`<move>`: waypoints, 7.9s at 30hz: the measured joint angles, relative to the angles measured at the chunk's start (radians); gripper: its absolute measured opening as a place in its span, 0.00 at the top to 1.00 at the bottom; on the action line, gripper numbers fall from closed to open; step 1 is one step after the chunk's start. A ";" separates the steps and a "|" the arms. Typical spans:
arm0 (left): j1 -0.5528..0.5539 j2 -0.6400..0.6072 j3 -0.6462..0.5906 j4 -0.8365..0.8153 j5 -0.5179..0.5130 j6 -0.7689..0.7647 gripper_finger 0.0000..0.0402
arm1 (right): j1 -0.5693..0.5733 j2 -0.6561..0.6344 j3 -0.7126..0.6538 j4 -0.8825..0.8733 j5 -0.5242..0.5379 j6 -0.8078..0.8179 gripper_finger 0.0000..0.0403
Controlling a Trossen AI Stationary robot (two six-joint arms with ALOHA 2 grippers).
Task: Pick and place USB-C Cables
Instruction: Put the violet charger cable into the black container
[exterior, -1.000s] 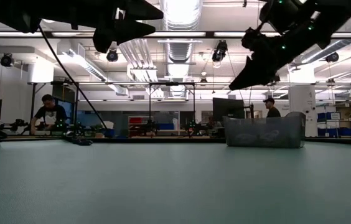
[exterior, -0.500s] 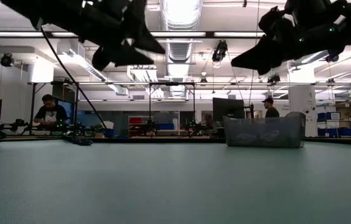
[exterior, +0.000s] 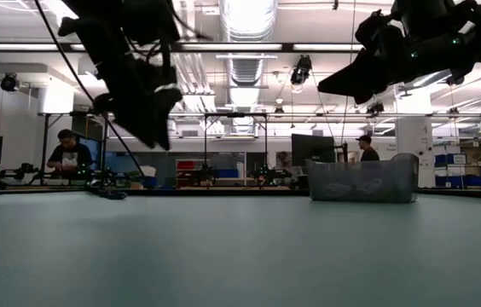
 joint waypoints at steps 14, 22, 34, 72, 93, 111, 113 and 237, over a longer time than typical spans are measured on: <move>0.475 0.000 0.006 -0.181 0.077 0.141 0.48 | 0.000 0.000 0.000 -0.001 0.000 0.000 0.84; 0.703 0.023 -0.005 -0.079 0.083 0.124 0.48 | 0.000 0.000 0.000 -0.002 -0.001 -0.002 0.85; 0.825 0.151 -0.006 0.036 0.140 0.064 0.48 | 0.000 0.000 -0.001 -0.020 -0.001 -0.011 0.85; 0.779 0.182 -0.014 0.081 0.094 0.073 0.97 | 0.000 0.000 -0.001 -0.047 0.001 -0.011 0.85; 0.223 -0.126 -0.062 0.584 0.021 0.341 0.97 | 0.002 0.001 -0.002 -0.008 -0.046 -0.010 0.85; -0.104 -0.017 -0.151 1.210 0.115 0.633 0.97 | 0.106 0.179 -0.064 0.578 -0.080 0.017 0.85; -0.126 0.001 -0.151 1.265 0.117 0.668 0.97 | 0.110 0.206 -0.054 0.622 -0.080 0.041 0.85; -0.283 0.150 -0.026 1.338 0.156 0.775 0.63 | 0.102 0.311 0.663 -0.921 0.507 0.148 0.94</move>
